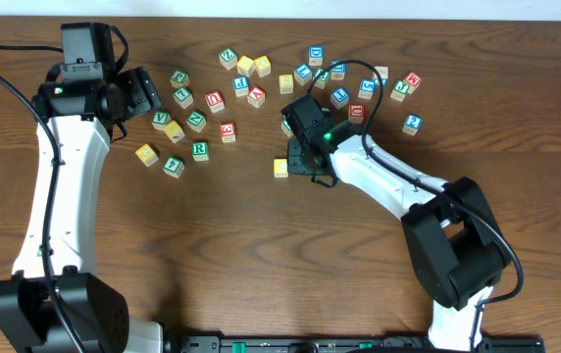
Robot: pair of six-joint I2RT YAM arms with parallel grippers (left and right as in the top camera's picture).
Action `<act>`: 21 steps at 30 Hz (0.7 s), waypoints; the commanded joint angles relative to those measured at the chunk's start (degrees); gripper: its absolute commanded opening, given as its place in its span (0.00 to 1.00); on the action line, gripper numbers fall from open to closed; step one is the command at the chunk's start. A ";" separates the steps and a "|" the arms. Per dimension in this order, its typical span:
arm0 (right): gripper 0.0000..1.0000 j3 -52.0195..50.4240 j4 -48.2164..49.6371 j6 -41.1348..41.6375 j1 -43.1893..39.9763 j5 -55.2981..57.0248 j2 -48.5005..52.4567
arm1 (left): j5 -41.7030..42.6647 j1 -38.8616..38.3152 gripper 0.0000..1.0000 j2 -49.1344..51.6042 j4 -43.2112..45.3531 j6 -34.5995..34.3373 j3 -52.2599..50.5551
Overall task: Spell out CORL
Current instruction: 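Carry the O block with the right gripper beside the C block, then lower the O block right of the C block and release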
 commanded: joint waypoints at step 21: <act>0.39 -0.46 1.36 0.76 1.31 0.46 2.47 | -0.94 0.20 0.88 0.72 0.00 -0.52 0.35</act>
